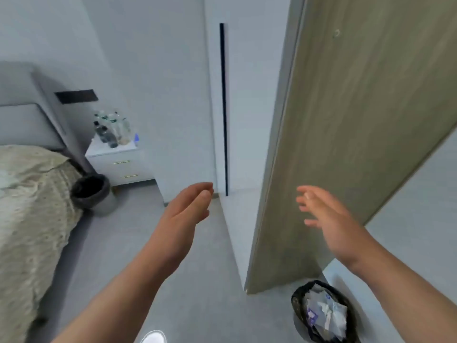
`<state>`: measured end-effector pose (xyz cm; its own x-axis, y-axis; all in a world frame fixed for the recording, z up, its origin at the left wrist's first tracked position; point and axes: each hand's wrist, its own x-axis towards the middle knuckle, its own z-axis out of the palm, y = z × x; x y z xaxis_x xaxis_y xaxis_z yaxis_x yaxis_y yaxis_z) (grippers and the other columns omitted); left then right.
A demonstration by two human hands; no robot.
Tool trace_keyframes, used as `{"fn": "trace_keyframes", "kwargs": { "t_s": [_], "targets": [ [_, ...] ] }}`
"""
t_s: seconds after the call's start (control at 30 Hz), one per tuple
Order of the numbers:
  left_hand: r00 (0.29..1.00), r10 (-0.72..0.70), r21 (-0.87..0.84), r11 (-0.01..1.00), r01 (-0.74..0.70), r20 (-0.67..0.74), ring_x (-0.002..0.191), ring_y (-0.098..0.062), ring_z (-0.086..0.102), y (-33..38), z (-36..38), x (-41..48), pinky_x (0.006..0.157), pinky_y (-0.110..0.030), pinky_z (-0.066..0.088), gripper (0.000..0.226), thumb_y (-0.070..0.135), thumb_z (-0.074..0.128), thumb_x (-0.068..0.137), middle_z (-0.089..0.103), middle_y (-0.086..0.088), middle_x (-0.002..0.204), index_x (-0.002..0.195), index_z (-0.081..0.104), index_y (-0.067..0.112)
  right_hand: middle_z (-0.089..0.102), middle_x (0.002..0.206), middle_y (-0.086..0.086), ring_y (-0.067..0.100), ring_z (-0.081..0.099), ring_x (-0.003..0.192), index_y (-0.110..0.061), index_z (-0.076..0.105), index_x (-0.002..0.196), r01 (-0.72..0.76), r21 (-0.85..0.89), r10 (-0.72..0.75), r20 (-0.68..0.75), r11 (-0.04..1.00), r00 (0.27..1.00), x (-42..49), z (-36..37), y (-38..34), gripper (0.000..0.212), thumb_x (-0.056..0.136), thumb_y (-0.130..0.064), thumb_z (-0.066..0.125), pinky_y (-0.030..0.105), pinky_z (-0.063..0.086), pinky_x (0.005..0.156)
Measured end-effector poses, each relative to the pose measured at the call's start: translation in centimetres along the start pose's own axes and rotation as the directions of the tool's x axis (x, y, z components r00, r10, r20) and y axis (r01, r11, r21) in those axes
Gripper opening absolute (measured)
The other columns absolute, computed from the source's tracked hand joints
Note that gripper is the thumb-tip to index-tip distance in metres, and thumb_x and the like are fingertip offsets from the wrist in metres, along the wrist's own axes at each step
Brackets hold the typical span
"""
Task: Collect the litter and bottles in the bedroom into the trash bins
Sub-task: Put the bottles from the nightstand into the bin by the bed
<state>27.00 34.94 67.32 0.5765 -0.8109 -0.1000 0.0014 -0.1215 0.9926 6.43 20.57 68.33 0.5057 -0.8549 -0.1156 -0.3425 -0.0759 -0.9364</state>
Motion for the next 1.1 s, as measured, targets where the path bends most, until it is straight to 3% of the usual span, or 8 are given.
{"fn": "trace_keyframes", "kwargs": {
  "t_s": [0.13, 0.2, 0.4, 0.6, 0.77, 1.1],
  "targets": [
    [0.980, 0.042, -0.057, 0.997, -0.054, -0.193, 0.114, -0.004, 0.058, 0.3, -9.8, -1.9, 0.105, -0.041, 0.044, 0.038, 0.050, 0.056, 0.074, 0.064, 0.010, 0.121, 0.108, 0.064, 0.035, 0.058, 0.123, -0.011, 0.014, 0.054, 0.115, -0.039, 0.058, 0.115, 0.094, 0.035, -0.097, 0.121, 0.995, 0.988, 1.0, 9.0, -4.8, 0.026, 0.094, -0.050, 0.045, 0.046, 0.041, 0.105],
    [0.959, 0.044, -0.088, 0.994, -0.071, -0.280, 0.114, -0.004, 0.058, -0.3, -14.9, -3.0, 0.104, -0.039, 0.045, 0.034, 0.047, 0.054, 0.076, 0.063, 0.011, 0.121, 0.107, 0.063, 0.036, 0.058, 0.123, -0.011, 0.014, 0.055, 0.113, -0.037, 0.057, 0.119, 0.116, 0.034, -0.121, 0.207, 0.993, 0.971, 1.3, 14.0, -6.4, 0.028, 0.097, -0.045, 0.042, 0.046, 0.042, 0.105],
    [0.865, 0.019, -0.126, 0.988, -0.095, -0.501, 0.118, -0.006, 0.056, -3.0, -29.0, -6.2, 0.099, -0.036, 0.046, 0.055, 0.061, 0.055, 0.060, 0.063, 0.006, 0.123, 0.107, 0.065, 0.033, 0.058, 0.121, -0.016, 0.009, 0.053, 0.116, -0.034, 0.055, 0.124, 0.146, -0.003, -0.135, 0.365, 0.989, 0.921, 1.3, 28.2, -10.1, 0.031, 0.097, -0.040, 0.043, 0.041, 0.040, 0.107],
    [0.818, 0.010, -0.098, 0.992, -0.081, -0.575, 0.117, -0.008, 0.057, -3.7, -38.4, -5.4, 0.099, -0.033, 0.046, 0.041, 0.047, 0.056, 0.071, 0.064, 0.006, 0.120, 0.107, 0.064, 0.029, 0.050, 0.109, -0.033, 0.010, 0.051, 0.117, -0.039, 0.052, 0.124, 0.120, -0.005, -0.105, 0.447, 0.993, 0.889, 3.4, 37.3, -13.1, 0.030, 0.095, -0.044, 0.045, 0.035, 0.037, 0.107],
    [0.807, -0.026, -0.087, 0.996, -0.031, -0.590, 0.115, -0.013, 0.059, -4.4, -43.1, -1.2, 0.100, -0.038, 0.046, 0.036, 0.042, 0.048, 0.077, 0.067, 0.003, 0.115, 0.105, 0.064, 0.027, 0.058, 0.106, -0.020, -0.001, 0.052, 0.109, -0.033, 0.055, 0.122, 0.110, -0.012, -0.093, 0.446, 0.994, 0.890, 8.0, 42.1, -14.3, 0.028, 0.096, -0.038, 0.046, 0.040, 0.040, 0.106],
    [0.760, -0.106, -0.111, 0.993, 0.045, -0.641, 0.112, -0.011, 0.062, -7.1, -52.6, 14.7, 0.103, -0.043, 0.045, 0.043, 0.054, 0.051, 0.078, 0.071, 0.002, 0.112, 0.106, 0.067, 0.025, 0.057, 0.113, -0.017, 0.002, 0.055, 0.104, -0.037, 0.055, 0.117, 0.073, -0.009, -0.059, 0.486, 0.997, 0.872, 26.6, 53.9, -15.7, 0.022, 0.097, -0.036, 0.045, 0.034, 0.044, 0.099]
  ]
}}
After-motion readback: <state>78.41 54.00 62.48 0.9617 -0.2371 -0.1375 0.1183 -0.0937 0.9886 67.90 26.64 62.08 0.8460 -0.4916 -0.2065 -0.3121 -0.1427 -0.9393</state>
